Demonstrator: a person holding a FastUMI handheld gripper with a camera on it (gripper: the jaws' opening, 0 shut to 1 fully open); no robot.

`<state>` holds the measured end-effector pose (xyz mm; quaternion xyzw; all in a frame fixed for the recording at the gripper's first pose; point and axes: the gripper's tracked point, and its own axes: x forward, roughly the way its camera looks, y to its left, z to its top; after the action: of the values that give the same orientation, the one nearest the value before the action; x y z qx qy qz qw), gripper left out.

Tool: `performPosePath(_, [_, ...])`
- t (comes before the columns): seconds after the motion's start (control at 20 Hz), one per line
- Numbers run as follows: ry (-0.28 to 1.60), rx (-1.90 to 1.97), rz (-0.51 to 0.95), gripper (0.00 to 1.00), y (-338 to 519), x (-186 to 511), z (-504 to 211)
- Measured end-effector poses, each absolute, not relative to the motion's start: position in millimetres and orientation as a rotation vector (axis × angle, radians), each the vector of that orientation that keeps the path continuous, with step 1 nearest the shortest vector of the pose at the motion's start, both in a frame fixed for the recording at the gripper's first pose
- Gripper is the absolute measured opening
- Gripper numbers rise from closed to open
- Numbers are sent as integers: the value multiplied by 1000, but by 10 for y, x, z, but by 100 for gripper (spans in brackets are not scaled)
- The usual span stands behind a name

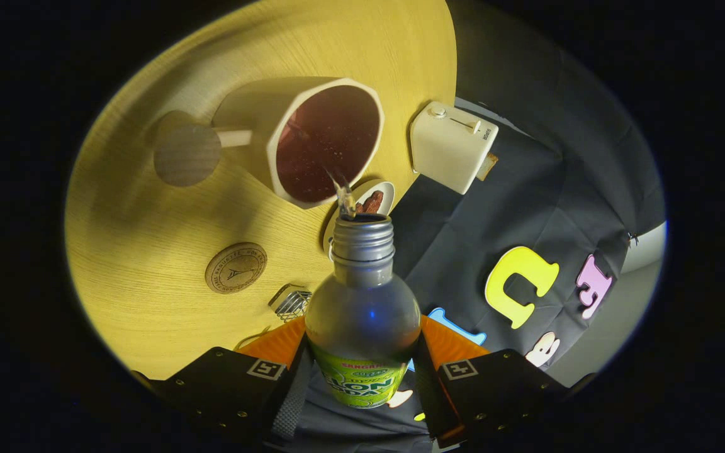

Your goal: Take the bottle from table, then pour the juice into the cup, finally place the bottle on the coaster

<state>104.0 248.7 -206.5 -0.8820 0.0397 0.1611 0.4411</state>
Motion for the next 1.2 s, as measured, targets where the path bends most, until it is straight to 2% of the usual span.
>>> performPosePath(1.2, [36, -2306, 434, 75, 2655, 1117, -2055])
